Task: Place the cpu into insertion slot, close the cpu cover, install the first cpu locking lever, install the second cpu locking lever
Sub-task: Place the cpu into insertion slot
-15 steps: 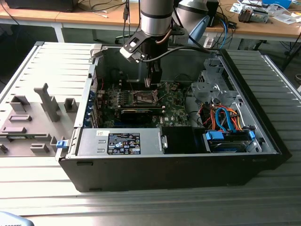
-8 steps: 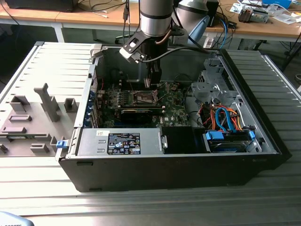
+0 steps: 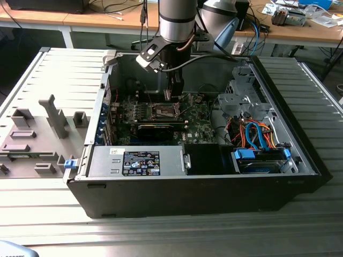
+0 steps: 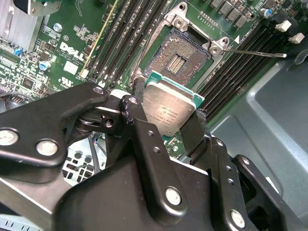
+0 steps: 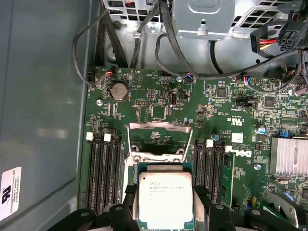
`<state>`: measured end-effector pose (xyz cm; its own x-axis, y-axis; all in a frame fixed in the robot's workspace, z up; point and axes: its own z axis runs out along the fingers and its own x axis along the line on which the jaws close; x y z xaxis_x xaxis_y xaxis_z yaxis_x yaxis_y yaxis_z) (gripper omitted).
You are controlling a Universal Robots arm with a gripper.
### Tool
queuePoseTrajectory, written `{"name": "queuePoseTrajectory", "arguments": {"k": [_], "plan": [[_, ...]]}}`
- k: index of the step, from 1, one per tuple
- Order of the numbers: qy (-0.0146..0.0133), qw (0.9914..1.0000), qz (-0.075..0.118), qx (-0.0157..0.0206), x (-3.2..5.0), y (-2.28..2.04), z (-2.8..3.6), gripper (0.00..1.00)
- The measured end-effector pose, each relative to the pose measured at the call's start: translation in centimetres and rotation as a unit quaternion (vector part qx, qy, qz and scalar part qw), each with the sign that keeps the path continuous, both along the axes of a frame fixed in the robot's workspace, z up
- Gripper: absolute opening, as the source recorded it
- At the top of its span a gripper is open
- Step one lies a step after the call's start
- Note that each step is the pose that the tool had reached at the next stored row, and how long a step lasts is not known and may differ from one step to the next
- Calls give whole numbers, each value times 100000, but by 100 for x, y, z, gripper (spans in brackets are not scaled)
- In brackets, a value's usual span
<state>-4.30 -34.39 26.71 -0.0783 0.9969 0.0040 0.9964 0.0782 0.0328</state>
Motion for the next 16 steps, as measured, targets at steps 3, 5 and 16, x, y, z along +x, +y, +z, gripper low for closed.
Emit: {"name": "queuePoseTrajectory", "arguments": {"k": [3,5,16], "plan": [[1,100000,1,-5,0,0,-6,55],[4,100000,1,-4,0,0,-10,55],[1,100000,2,-2,0,0,-39,55]]}}
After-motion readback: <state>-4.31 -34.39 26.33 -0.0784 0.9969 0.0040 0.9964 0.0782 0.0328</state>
